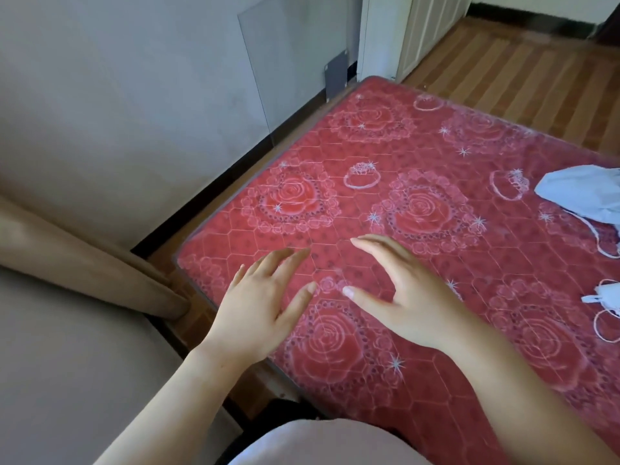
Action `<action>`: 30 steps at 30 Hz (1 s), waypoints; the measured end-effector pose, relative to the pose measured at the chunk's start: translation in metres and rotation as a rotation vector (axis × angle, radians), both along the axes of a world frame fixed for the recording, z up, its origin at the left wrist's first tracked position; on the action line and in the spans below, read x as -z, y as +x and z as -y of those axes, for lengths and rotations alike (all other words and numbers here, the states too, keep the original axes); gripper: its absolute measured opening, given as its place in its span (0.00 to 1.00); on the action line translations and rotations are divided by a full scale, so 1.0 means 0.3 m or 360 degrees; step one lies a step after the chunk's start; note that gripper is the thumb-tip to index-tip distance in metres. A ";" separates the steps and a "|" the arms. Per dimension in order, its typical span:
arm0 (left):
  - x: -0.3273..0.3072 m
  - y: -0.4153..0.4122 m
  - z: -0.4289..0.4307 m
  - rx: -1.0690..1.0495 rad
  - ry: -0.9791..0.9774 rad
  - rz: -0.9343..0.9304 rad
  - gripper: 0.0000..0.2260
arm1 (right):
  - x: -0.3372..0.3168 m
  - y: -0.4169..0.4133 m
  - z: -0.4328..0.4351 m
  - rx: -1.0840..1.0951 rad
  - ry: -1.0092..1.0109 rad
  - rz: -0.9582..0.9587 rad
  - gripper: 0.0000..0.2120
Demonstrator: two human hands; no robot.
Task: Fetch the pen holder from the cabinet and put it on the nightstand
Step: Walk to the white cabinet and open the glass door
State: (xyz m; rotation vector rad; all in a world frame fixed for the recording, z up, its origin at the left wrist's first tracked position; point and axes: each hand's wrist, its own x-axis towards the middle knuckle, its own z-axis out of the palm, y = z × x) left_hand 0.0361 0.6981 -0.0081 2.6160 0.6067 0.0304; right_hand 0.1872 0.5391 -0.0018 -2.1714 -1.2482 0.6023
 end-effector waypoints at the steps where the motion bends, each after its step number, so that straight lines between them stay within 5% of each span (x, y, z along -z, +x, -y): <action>1: 0.007 0.006 -0.003 -0.0010 -0.0050 0.0011 0.23 | 0.008 0.006 -0.011 0.0006 -0.0001 -0.0001 0.31; 16: 0.079 0.033 -0.632 0.0018 -0.0189 0.0108 0.24 | 0.019 -0.001 -0.625 -0.0017 -0.0107 0.0029 0.30; 24: -0.063 0.032 -1.295 0.0199 0.0060 0.0025 0.27 | -0.088 -0.023 -1.208 0.0114 -0.0031 0.0033 0.29; 30: -0.123 0.057 -1.499 0.0221 0.0153 0.0073 0.25 | -0.112 -0.025 -1.444 0.0075 0.0070 0.0061 0.29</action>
